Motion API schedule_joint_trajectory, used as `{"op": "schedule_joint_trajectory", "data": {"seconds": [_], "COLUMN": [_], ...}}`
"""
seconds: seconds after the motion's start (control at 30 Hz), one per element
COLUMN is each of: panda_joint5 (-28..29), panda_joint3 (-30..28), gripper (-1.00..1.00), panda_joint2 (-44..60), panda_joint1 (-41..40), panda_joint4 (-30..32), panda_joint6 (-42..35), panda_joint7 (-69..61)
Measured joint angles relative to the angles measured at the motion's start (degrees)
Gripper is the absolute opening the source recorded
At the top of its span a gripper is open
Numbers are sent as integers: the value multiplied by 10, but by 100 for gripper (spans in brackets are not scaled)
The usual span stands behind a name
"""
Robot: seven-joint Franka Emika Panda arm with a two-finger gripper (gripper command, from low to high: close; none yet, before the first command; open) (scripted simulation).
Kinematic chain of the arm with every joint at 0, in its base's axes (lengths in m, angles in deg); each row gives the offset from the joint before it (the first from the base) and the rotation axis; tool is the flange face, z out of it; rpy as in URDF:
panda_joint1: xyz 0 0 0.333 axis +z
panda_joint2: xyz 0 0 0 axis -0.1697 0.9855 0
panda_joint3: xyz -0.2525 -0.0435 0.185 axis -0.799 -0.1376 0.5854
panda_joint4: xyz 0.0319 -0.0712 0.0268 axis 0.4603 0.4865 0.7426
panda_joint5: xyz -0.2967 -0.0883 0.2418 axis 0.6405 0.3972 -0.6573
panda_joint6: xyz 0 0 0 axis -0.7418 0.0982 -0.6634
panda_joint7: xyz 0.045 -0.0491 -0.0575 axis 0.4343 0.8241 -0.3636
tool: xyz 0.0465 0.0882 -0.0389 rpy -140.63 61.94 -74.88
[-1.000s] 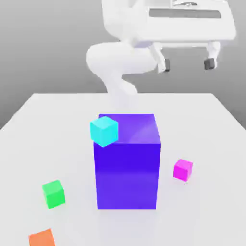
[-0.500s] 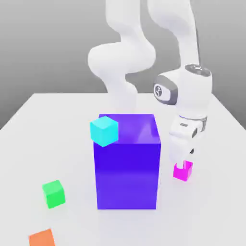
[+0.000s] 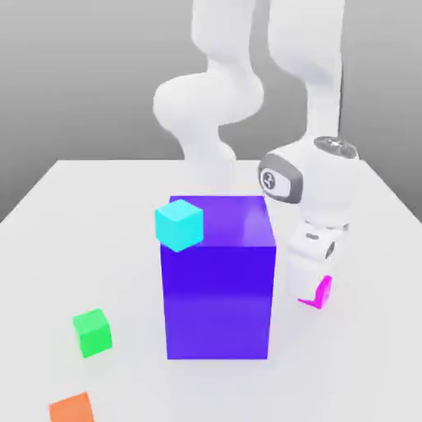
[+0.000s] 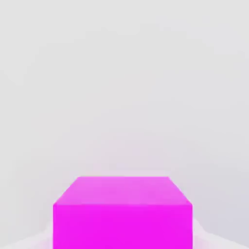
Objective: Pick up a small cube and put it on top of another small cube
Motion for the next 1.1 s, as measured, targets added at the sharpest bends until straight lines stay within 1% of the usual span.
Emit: {"op": "schedule_joint_trajectory", "data": {"seconds": [0.1,0.17,0.23,0.37,0.57,0.9,0.97,1.1], "panda_joint5": [-23,-24,-18,51,151,275,275,253], "panda_joint3": [16,16,12,-1,-26,-64,-73,-93], "gripper": [-100,-100,-100,-100,-100,-100,-100,-100], "panda_joint2": [-61,-102,-116,-106,-78,-33,-31,-34], "panda_joint1": [-8,-7,-23,-62,-115,-186,-204,-241], "panda_joint4": [11,19,18,-24,-104,-237,-246,-248], "panda_joint6": [-50,-84,-98,-132,-189,-279,-286,-289], "panda_joint7": [-15,-13,14,27,6,-62,-43,28]}}
